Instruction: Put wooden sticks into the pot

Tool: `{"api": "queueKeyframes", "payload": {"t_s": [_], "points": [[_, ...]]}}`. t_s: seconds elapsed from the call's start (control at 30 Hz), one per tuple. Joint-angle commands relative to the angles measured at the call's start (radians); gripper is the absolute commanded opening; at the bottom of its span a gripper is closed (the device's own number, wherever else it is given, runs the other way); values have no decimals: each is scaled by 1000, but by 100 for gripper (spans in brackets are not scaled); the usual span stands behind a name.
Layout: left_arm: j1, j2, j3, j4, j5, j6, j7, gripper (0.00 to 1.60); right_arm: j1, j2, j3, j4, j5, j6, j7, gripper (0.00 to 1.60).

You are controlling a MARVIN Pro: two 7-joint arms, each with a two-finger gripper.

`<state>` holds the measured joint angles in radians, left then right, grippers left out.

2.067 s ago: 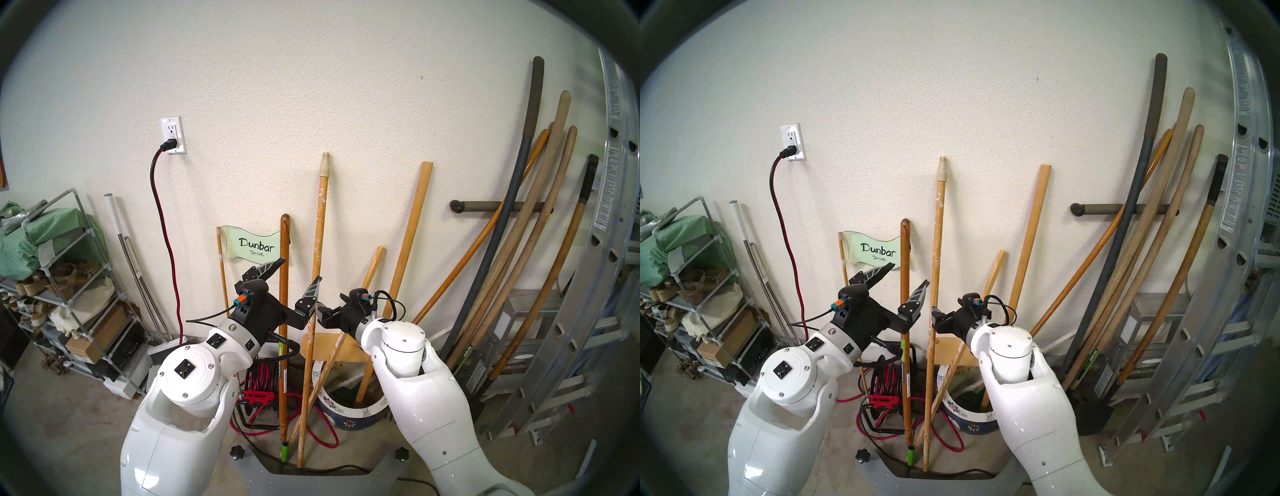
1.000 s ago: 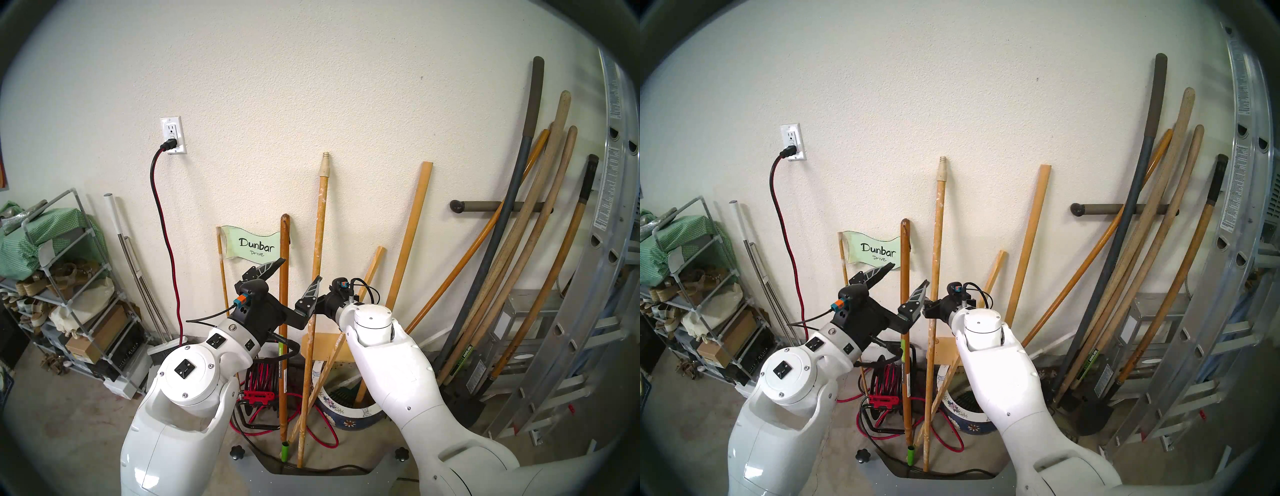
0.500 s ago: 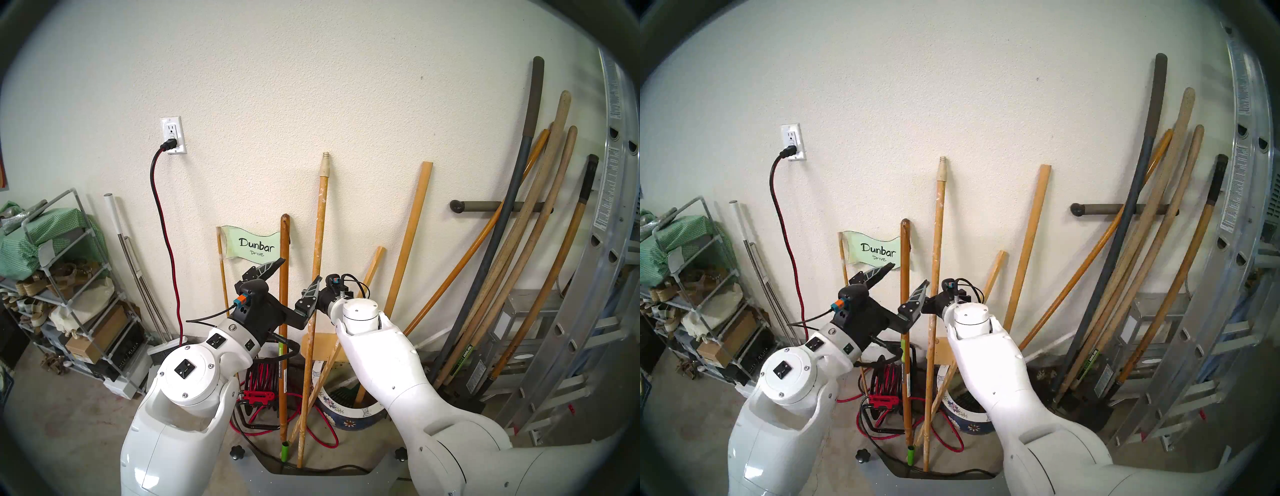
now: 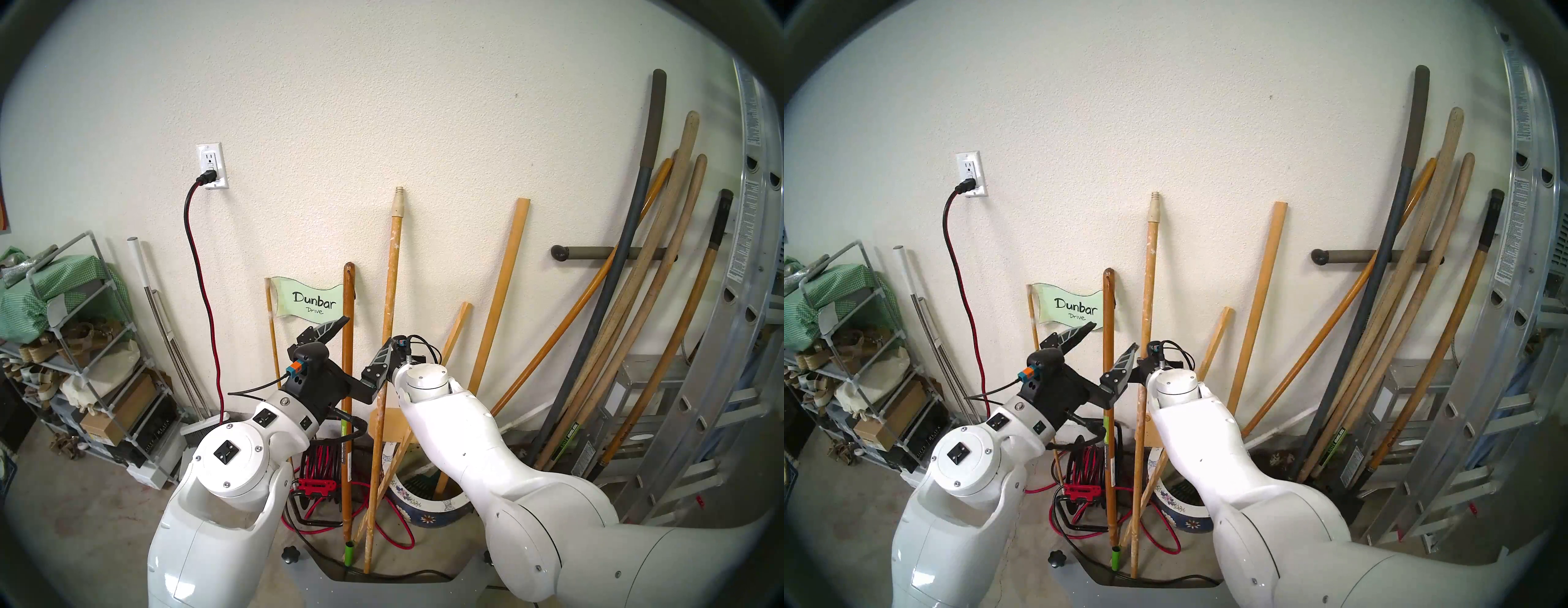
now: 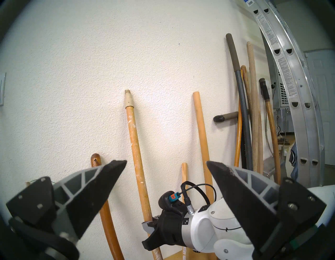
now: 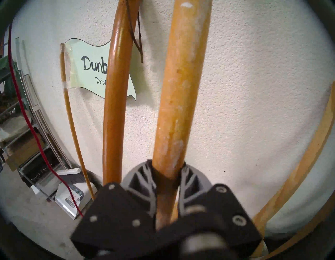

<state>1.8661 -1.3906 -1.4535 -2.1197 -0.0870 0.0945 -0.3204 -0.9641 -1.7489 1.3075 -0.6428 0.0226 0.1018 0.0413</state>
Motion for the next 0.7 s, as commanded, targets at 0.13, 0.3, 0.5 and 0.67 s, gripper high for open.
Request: {"api": "queueKeyframes", "payload": {"t_s": [0.13,0.3,0.5,0.67], "points": [[0,0,0,0,0,0,0,160,-23,29,30,-124,26,-39,52,0],[0,0,0,0,0,0,0,160,-38,50,52,-185,45,-64,86,0],[0,0,0,0,0,0,0,160,-58,69,81,-258,69,-90,127,0],[0,0,0,0,0,0,0,160,-82,84,98,-322,88,-99,168,0]]}}
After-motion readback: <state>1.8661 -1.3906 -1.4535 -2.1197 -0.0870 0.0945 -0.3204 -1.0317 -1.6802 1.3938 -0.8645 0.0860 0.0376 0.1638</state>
